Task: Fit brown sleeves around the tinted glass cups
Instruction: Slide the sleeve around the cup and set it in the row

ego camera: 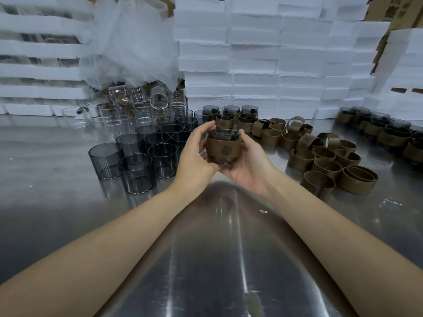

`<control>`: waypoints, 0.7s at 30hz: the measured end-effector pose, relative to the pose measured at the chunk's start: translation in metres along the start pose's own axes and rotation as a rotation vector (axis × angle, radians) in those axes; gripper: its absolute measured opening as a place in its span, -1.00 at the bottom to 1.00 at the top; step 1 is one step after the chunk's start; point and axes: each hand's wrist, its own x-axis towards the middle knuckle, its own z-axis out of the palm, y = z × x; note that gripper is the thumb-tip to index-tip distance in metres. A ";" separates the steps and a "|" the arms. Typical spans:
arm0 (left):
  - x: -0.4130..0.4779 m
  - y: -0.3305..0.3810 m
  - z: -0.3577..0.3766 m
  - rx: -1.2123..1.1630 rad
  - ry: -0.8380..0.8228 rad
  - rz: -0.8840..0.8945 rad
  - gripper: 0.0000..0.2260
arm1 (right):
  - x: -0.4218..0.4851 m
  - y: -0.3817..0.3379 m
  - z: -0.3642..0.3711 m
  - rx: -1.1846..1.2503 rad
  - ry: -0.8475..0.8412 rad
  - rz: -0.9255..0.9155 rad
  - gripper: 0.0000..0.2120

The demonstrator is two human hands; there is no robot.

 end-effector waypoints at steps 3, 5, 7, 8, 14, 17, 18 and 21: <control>0.001 -0.001 0.000 -0.023 -0.015 -0.033 -0.25 | 0.002 0.000 -0.002 0.008 0.030 0.009 -0.51; 0.001 -0.003 0.000 -0.037 -0.015 -0.056 -0.26 | 0.002 0.001 -0.002 -0.001 0.053 0.018 -0.50; 0.002 -0.003 0.000 -0.051 -0.012 -0.074 -0.26 | 0.001 0.001 -0.002 -0.002 0.077 0.029 -0.50; 0.002 -0.004 0.000 -0.059 -0.010 -0.086 -0.27 | 0.001 0.001 0.000 -0.001 0.088 0.036 -0.50; 0.003 -0.004 -0.001 -0.073 -0.016 -0.140 -0.30 | -0.002 0.001 0.003 -0.010 0.122 0.049 -0.52; 0.002 -0.004 -0.001 -0.053 -0.025 -0.149 -0.30 | -0.002 0.000 0.003 -0.031 0.130 0.049 -0.54; 0.002 -0.004 -0.002 -0.039 -0.025 -0.153 -0.30 | -0.002 0.000 0.002 -0.046 0.137 0.043 -0.54; 0.002 -0.004 -0.003 -0.009 -0.018 -0.168 -0.29 | 0.000 0.000 0.002 -0.088 0.164 0.024 -0.57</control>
